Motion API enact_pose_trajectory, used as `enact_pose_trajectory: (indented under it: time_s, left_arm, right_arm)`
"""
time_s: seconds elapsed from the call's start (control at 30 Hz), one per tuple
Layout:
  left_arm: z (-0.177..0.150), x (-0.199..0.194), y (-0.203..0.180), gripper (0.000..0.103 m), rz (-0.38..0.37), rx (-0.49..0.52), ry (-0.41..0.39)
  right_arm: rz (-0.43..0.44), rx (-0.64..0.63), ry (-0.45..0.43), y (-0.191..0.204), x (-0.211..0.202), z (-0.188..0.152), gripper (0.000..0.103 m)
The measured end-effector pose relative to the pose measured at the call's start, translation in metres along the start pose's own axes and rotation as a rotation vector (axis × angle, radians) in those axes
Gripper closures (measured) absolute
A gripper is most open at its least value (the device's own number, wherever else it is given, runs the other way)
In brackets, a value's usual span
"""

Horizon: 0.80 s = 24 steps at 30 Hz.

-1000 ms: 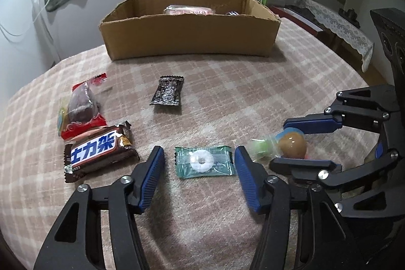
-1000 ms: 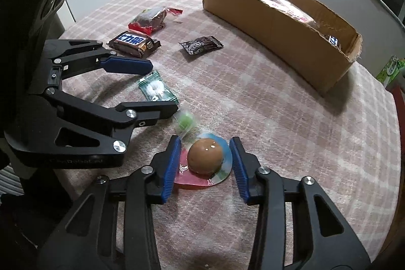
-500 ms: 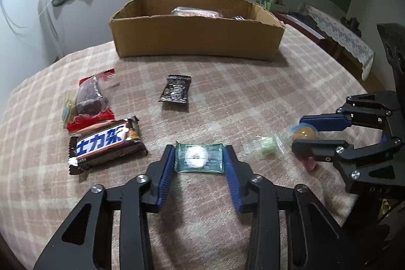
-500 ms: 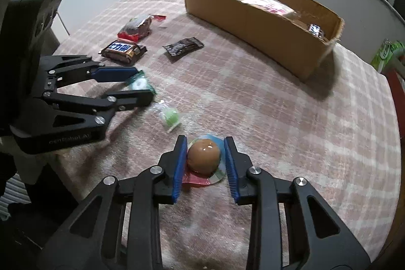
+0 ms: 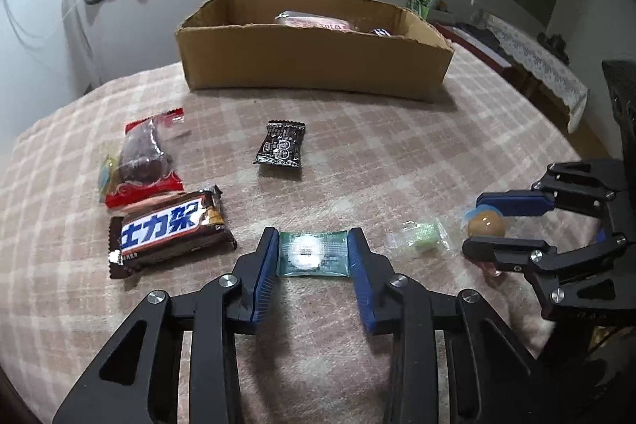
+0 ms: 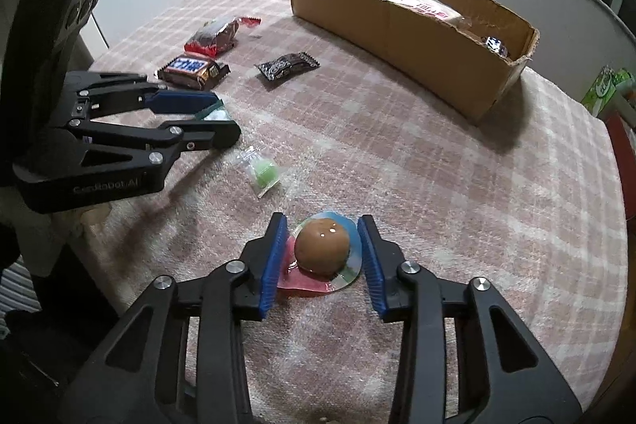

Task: Organize snacks
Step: 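Carry the mint candy and chocolate ball into the box and release both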

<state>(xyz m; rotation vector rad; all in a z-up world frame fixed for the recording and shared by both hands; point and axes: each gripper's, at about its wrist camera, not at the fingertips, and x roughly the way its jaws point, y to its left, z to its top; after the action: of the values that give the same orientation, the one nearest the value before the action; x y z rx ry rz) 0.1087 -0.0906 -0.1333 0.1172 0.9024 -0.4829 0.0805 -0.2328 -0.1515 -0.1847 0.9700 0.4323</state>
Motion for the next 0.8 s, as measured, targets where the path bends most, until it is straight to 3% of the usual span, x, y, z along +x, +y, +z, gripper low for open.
enact_pose_trajectory:
  time_s: [0.13,0.53,0.8]
  left_arm:
    - [-0.002,-0.003,-0.001,0.07,0.0,-0.004,-0.009]
    - [0.003,-0.022,0.002,0.07,-0.007,-0.019,-0.054]
    - [0.018,-0.033,0.005,0.07,-0.014,-0.021,-0.094]
  right_arm:
    - [0.002,0.014,-0.01,-0.004,-0.005,0.001,0.074]
    - [-0.004,0.033,-0.022,-0.008,-0.01,0.0,0.074]
    - [-0.02,0.04,-0.076,-0.018,-0.03,0.015,0.074]
